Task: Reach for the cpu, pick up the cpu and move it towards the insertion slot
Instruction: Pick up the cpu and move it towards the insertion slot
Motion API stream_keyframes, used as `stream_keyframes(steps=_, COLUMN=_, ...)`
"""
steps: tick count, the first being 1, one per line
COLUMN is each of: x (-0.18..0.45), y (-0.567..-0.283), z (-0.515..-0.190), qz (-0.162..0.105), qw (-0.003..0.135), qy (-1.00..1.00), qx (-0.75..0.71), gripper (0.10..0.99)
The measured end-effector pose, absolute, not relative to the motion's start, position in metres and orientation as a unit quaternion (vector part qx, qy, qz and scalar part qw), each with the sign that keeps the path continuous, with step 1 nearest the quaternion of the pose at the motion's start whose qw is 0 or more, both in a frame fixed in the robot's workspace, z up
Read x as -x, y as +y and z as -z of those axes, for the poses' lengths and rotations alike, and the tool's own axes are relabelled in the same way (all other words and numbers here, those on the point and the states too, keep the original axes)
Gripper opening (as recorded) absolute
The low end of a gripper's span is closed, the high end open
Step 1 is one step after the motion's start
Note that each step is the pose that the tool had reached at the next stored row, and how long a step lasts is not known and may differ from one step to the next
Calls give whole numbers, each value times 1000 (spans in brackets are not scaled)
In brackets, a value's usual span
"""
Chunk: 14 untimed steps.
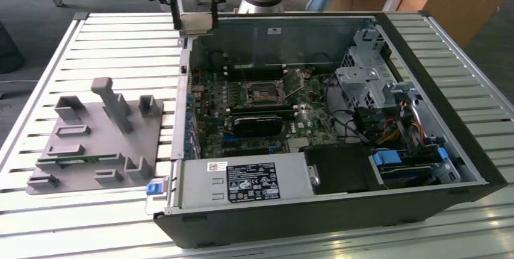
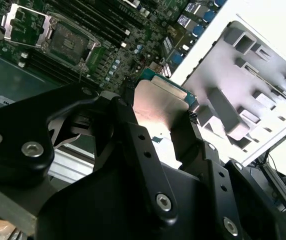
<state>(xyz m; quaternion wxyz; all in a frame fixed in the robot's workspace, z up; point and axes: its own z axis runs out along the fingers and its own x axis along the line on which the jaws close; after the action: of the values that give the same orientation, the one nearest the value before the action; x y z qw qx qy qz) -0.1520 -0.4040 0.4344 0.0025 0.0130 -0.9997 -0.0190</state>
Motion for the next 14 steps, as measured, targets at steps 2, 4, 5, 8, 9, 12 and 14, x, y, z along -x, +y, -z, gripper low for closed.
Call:
stream_keyframes(steps=2, x=148, y=-403, z=-434, qz=19, qw=2, qy=-1000, qx=-13, gripper=541)
stream_keyframes(steps=4, x=145, y=-401, z=-434, qz=19, qw=2, qy=-1000, qx=-13, gripper=541)
stream_keyframes(steps=5, x=143, y=-401, z=-434, qz=19, qw=2, qy=-1000, qx=-13, gripper=541)
stream_keyframes(steps=8, x=137, y=-400, z=-434, qz=19, qw=2, qy=-1000, qx=-13, gripper=541)
stream_keyframes(steps=9, x=135, y=-400, z=-434, qz=19, qw=2, qy=-1000, qx=-13, gripper=541)
stream_keyframes(steps=12, x=130, y=-399, z=-434, qz=19, qw=2, qy=-1000, qx=-13, gripper=541)
stream_keyframes(steps=14, x=126, y=-399, z=-434, qz=19, qw=2, qy=-1000, qx=-13, gripper=541)
